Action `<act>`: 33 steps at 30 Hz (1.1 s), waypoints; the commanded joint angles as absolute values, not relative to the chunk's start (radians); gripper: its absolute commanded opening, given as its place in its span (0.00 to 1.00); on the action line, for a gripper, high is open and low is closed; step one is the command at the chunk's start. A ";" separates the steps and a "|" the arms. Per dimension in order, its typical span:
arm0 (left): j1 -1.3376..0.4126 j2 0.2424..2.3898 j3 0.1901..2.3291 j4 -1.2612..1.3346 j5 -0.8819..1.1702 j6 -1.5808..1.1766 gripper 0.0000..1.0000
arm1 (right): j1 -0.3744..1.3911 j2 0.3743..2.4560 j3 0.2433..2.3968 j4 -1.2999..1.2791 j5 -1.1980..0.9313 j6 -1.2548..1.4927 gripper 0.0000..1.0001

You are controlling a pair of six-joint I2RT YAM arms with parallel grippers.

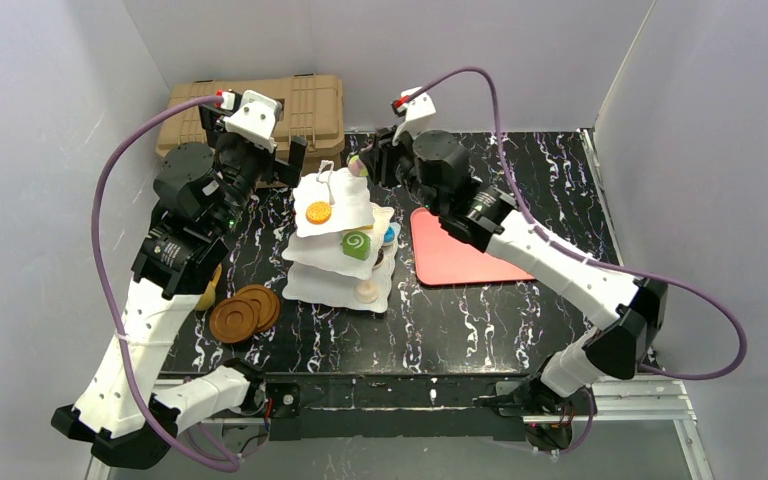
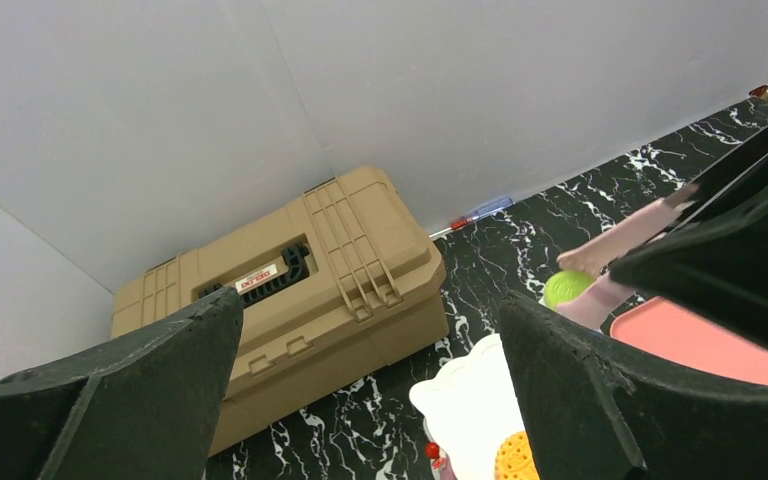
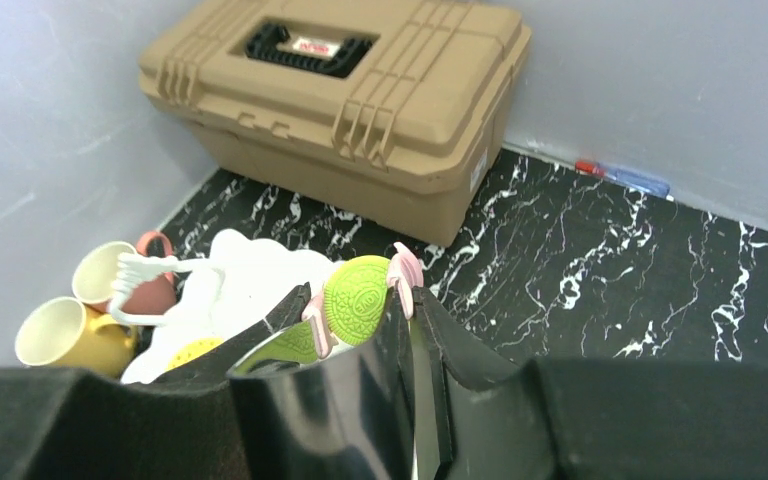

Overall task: Serve the afternoon tea
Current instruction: Place the desert on the desert table.

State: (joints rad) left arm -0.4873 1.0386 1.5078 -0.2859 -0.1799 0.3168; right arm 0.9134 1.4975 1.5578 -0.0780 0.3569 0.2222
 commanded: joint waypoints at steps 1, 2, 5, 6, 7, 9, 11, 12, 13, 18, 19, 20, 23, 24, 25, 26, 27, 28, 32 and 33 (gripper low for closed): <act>-0.481 1.026 1.543 -0.278 -0.184 0.308 0.98 | 0.930 1.531 1.629 -0.062 0.358 0.204 0.22; -0.480 1.025 1.543 -0.277 -0.183 0.308 0.98 | 0.934 1.539 1.635 -0.061 0.355 0.204 0.22; -0.480 1.025 1.542 -0.274 -0.180 0.309 0.98 | 0.941 1.562 1.645 -0.055 0.349 0.204 0.23; -0.480 1.023 1.542 -0.273 -0.178 0.308 0.98 | 0.944 1.566 1.646 -0.051 0.346 0.204 0.23; -0.480 1.023 1.543 -0.273 -0.178 0.308 0.98 | 0.946 1.572 1.648 -0.049 0.344 0.204 0.23; -0.479 1.023 1.544 -0.273 -0.178 0.309 0.98 | 0.952 1.581 1.653 -0.050 0.343 0.203 0.25; -0.479 1.022 1.543 -0.271 -0.178 0.311 0.98 | 0.955 1.582 1.654 -0.051 0.342 0.201 0.29; -0.479 1.022 1.543 -0.270 -0.178 0.311 0.98 | 0.956 1.580 1.651 -0.051 0.342 0.200 0.31; -0.479 1.022 1.543 -0.269 -0.178 0.312 0.98 | 0.959 1.576 1.647 -0.049 0.344 0.198 0.33; -0.479 1.020 1.543 -0.267 -0.176 0.312 0.98 | 0.965 1.556 1.629 -0.051 0.363 0.187 0.45; -0.477 1.020 1.542 -0.267 -0.176 0.313 0.98 | 0.965 1.552 1.626 -0.051 0.365 0.187 0.47; -0.479 1.020 1.544 -0.267 -0.175 0.312 0.98 | 0.966 1.549 1.621 -0.049 0.367 0.187 0.49; -0.477 1.020 1.545 -0.267 -0.174 0.310 0.98 | 0.966 1.543 1.615 -0.047 0.367 0.189 0.54; -0.477 1.020 1.547 -0.268 -0.173 0.310 0.98 | 0.966 1.540 1.615 -0.047 0.371 0.189 0.54; -0.477 1.020 1.548 -0.270 -0.173 0.310 0.98 | 0.966 1.537 1.615 -0.047 0.375 0.189 0.54; -0.477 1.020 1.549 -0.270 -0.172 0.309 0.98 | 0.966 1.532 1.612 -0.046 0.379 0.188 0.54; -0.478 1.020 1.550 -0.270 -0.172 0.309 0.98 | 0.966 1.528 1.609 -0.046 0.385 0.186 0.54; -0.477 1.019 1.550 -0.269 -0.172 0.310 0.98 | 0.966 1.523 1.606 -0.045 0.388 0.184 0.55; -0.477 1.020 1.552 -0.268 -0.170 0.307 0.98 | 0.966 1.510 1.593 -0.046 0.387 0.185 0.57; -0.477 1.021 1.552 -0.268 -0.170 0.306 0.98 | 0.966 1.507 1.589 -0.046 0.386 0.188 0.58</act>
